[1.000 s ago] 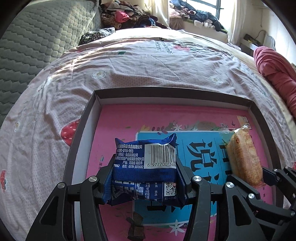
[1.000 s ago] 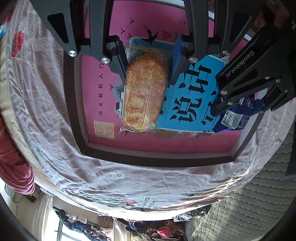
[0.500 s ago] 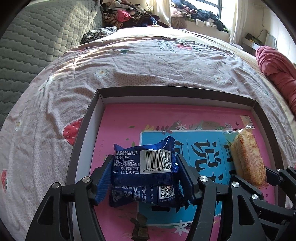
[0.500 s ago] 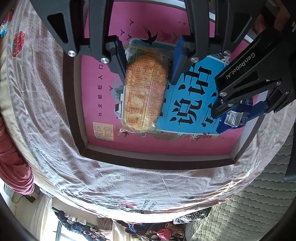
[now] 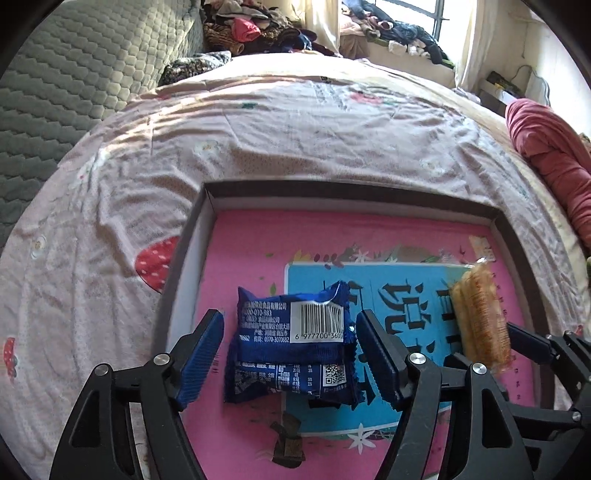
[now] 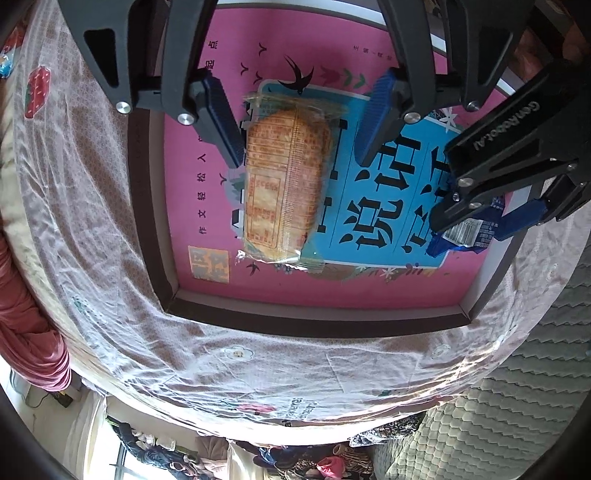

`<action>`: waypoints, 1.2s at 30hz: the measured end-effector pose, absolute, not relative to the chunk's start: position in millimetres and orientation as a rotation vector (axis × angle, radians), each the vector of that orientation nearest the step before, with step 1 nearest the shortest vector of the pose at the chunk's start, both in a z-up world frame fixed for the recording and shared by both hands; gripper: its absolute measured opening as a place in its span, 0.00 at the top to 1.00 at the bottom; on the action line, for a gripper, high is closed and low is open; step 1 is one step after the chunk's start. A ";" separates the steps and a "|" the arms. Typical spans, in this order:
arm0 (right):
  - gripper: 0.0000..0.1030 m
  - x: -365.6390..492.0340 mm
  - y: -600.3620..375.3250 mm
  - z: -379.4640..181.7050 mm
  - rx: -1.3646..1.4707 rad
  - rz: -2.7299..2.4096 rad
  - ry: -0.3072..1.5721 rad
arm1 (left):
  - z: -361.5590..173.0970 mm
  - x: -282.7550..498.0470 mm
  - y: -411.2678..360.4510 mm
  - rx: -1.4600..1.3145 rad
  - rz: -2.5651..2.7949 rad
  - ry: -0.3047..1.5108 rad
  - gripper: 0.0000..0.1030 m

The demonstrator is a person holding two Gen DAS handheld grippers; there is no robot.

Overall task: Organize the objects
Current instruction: 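Open the left tool on the tray while the right tool releases the bread loaf beside it, then withdraw both tools from the tray back over the remaining snacks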

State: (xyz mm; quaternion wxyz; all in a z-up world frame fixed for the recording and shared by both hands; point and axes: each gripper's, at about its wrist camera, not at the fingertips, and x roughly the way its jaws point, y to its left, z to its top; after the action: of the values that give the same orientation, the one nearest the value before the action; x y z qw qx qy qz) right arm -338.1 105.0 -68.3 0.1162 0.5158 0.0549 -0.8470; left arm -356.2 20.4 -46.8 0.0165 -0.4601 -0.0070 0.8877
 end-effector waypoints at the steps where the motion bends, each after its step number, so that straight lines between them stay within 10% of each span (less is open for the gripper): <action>1: 0.36 -337.2 105.3 -66.7 1.511 -2.485 0.166 | -43.4 -355.1 19.2 -1.421 2.768 -0.033 0.25; 36: 0.23 -244.8 126.0 7.3 1.345 -2.504 0.105 | 9.6 -256.6 -0.3 -1.433 2.723 -0.047 0.15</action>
State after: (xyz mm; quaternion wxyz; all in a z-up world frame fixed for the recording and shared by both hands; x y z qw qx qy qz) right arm -244.8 126.0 7.3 0.1481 0.4676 0.0366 -0.8707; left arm -256.6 -0.3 9.6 0.0322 -0.4654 -0.0152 0.8844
